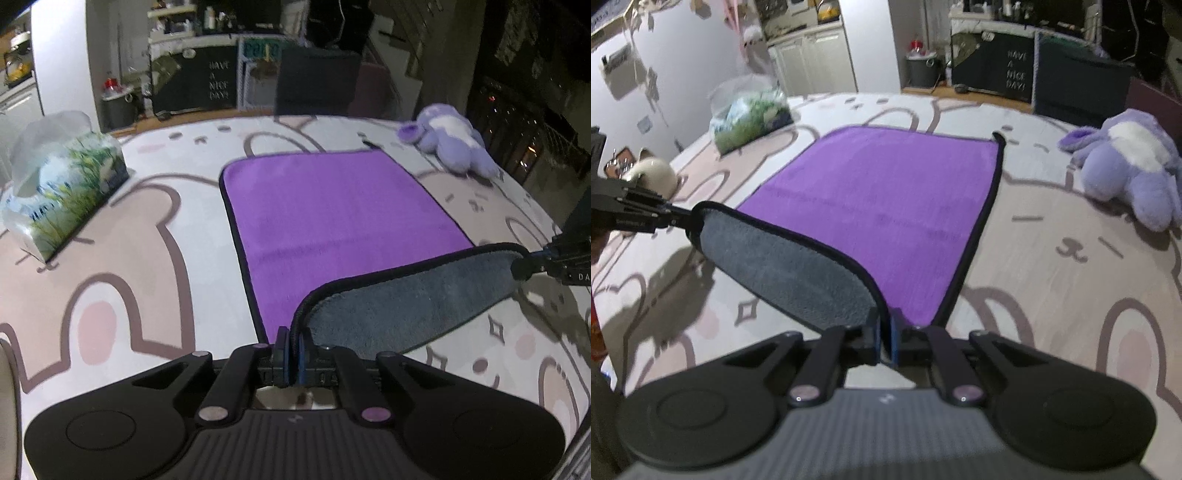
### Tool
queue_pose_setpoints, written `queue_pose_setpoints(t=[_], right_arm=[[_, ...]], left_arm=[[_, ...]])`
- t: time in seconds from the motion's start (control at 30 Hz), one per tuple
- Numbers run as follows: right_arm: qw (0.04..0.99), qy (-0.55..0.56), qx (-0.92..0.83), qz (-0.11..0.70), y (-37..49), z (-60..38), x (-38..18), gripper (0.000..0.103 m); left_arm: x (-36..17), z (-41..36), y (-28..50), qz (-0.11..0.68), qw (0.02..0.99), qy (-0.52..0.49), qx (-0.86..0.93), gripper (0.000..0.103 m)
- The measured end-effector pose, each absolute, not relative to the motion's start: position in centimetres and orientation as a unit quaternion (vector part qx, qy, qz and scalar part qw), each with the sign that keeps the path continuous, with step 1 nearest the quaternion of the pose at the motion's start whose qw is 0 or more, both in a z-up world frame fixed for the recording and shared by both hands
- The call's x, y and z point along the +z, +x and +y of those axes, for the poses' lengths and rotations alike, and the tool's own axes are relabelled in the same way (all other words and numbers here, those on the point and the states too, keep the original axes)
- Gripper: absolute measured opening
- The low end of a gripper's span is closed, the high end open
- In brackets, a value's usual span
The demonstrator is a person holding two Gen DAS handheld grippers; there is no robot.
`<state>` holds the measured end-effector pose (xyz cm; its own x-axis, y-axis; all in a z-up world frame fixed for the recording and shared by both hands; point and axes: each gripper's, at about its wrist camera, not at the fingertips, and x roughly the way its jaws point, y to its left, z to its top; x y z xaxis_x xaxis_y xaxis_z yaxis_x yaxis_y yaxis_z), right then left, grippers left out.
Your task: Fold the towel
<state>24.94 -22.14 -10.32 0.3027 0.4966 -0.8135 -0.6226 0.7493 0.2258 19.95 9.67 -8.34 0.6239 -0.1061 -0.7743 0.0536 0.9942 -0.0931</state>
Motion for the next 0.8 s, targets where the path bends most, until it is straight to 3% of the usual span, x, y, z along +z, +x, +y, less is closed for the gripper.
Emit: queue_pose_setpoints(t=[0.8], right_arm=[[0.867,-0.017,0.29,0.405,30.7,-20.7,-7.6,0.006]], left_arm=[[-4.7,9.6,26.0,0.351,0.936,-0.023,-0.008,0.005]])
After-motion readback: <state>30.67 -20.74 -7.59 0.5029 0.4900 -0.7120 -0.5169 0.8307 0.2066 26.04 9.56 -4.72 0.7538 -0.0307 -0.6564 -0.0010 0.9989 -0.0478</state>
